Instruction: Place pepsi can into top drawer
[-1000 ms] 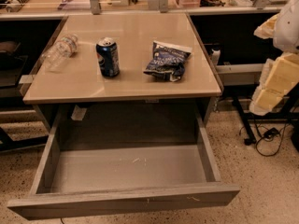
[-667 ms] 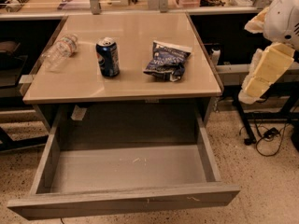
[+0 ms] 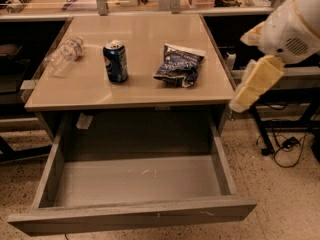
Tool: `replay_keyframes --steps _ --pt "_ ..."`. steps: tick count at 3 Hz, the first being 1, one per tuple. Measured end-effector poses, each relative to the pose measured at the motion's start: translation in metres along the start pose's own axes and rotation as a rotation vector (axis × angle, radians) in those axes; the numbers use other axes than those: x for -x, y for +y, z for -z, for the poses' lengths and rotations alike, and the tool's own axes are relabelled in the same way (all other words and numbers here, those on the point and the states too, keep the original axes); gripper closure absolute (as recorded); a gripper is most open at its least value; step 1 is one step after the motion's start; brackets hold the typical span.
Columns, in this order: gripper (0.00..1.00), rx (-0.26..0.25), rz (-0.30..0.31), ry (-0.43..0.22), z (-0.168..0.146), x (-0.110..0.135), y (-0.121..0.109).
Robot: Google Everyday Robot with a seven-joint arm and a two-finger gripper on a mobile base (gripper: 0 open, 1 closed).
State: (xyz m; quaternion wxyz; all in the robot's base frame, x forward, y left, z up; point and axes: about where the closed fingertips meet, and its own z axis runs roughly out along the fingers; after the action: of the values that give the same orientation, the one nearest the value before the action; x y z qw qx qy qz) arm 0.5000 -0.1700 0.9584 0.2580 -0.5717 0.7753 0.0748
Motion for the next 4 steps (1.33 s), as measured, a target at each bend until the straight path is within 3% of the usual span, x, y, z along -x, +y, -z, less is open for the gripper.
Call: replay_keyframes --steps 1,2,3,4 --pt "0.00 0.079 0.022 -0.231 -0.038 0.064 -0.016" --pt "0.00 0.115 0.071 -0.392 -0.052 0.124 -0.034" --pt "0.00 0.115 0.072 -0.393 -0.052 0.124 -0.034" --pt "0.00 0.126 0.096 -0.484 -0.078 0.147 -0.045"
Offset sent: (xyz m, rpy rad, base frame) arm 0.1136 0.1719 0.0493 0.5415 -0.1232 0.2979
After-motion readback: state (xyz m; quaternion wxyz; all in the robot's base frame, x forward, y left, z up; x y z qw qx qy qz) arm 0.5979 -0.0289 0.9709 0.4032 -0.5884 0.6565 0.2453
